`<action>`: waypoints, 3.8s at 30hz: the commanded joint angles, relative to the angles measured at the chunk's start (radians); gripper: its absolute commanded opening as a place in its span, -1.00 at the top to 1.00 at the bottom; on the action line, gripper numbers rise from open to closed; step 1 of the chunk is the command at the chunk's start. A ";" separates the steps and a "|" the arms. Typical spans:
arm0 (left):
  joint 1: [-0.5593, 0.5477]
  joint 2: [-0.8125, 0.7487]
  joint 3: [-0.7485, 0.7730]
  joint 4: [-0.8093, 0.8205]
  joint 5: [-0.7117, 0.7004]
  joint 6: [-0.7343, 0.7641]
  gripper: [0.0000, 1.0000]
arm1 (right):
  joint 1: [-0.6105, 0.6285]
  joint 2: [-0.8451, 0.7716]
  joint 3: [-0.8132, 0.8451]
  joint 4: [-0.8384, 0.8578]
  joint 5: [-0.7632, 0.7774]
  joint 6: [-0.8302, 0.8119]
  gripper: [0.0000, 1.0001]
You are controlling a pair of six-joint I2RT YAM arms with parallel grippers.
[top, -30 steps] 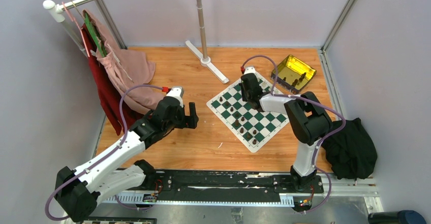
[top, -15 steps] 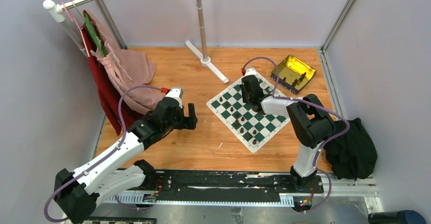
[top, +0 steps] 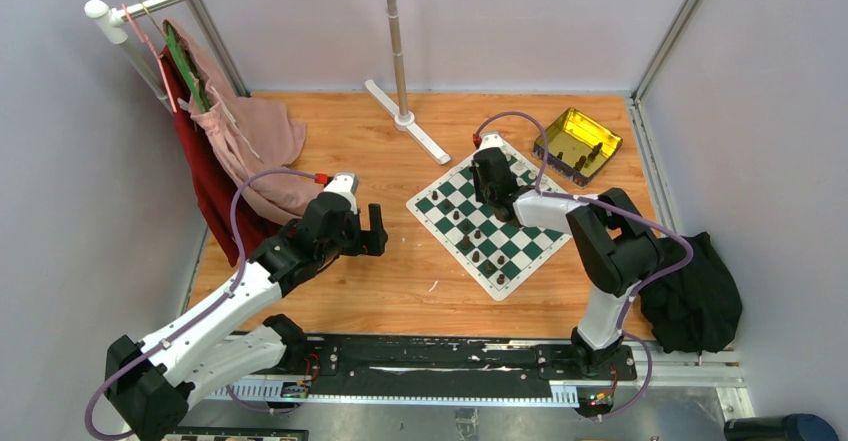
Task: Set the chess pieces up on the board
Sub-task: Place the chess piece on the chessboard, then pick up the chess piece from the chessboard.
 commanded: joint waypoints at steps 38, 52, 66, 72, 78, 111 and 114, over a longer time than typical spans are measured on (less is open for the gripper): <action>0.001 -0.019 -0.001 0.007 0.006 0.030 -1.00 | 0.054 -0.007 0.163 -0.172 0.042 0.003 0.46; 0.002 0.138 0.090 0.044 -0.040 0.086 -1.00 | -0.033 0.313 0.768 -0.673 0.034 0.128 0.27; 0.001 0.213 0.102 0.110 -0.010 0.041 -1.00 | -0.090 0.290 0.723 -0.708 -0.019 -0.030 0.27; 0.001 0.221 0.093 0.123 -0.003 0.022 -1.00 | -0.125 0.293 0.687 -0.719 -0.052 -0.061 0.28; 0.001 0.230 0.090 0.130 0.004 0.012 -1.00 | -0.151 0.298 0.669 -0.724 -0.076 -0.109 0.28; 0.001 0.257 0.080 0.158 0.022 -0.003 -1.00 | -0.157 0.373 0.738 -0.762 -0.205 -0.142 0.32; 0.001 0.260 0.079 0.162 0.021 -0.003 -1.00 | -0.157 0.382 0.747 -0.765 -0.207 -0.145 0.33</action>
